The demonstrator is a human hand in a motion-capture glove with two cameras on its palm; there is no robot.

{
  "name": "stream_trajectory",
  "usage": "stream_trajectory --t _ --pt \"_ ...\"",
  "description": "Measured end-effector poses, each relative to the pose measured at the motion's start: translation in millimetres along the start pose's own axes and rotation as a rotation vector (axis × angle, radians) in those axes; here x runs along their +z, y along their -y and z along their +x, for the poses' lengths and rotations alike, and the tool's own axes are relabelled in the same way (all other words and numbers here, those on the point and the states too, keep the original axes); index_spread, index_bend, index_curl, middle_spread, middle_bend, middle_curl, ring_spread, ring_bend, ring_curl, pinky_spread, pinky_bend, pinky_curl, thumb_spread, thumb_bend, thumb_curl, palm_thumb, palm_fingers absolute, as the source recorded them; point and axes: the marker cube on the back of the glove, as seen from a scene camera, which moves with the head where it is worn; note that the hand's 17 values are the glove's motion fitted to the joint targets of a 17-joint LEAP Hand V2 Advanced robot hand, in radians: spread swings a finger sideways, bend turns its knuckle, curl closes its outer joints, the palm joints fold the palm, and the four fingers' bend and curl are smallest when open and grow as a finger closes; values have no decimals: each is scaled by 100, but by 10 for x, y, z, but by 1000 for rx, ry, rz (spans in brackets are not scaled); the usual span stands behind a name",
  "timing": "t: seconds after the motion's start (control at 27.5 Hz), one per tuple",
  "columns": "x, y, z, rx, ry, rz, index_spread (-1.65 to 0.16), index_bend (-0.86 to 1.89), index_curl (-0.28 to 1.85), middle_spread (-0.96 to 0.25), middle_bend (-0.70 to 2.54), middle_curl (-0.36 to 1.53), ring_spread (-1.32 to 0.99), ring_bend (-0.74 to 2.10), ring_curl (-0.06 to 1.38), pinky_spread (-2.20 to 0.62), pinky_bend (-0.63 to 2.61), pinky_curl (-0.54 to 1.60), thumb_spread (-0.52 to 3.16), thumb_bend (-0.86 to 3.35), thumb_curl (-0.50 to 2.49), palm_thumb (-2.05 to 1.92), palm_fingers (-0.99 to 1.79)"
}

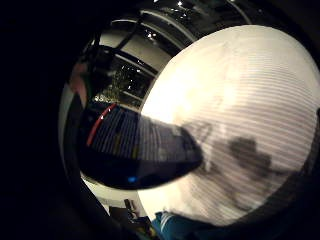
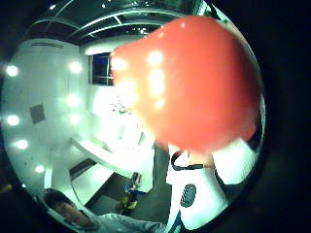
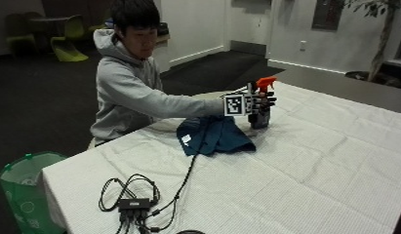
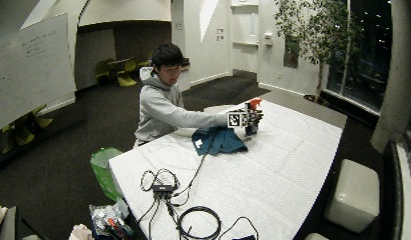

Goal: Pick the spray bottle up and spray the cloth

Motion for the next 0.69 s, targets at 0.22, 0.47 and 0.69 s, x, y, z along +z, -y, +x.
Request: stream_trajectory --t 0.22,0.47,0.69 --pt "-242 -200 -72 -35 -45 -40 -32 7 36 -8 19 40 -14 29 40 3 39 40 64 -6 62 86 31" --pt "-501 -382 -140 -54 -77 -50 -33 10 30 -6 19 38 -12 25 34 10 39 36 74 -4 56 82 25" --pt "-653 -485 -163 -72 -95 -20 -34 12 28 -5 21 38 -11 26 33 12 39 35 78 -4 53 81 26"
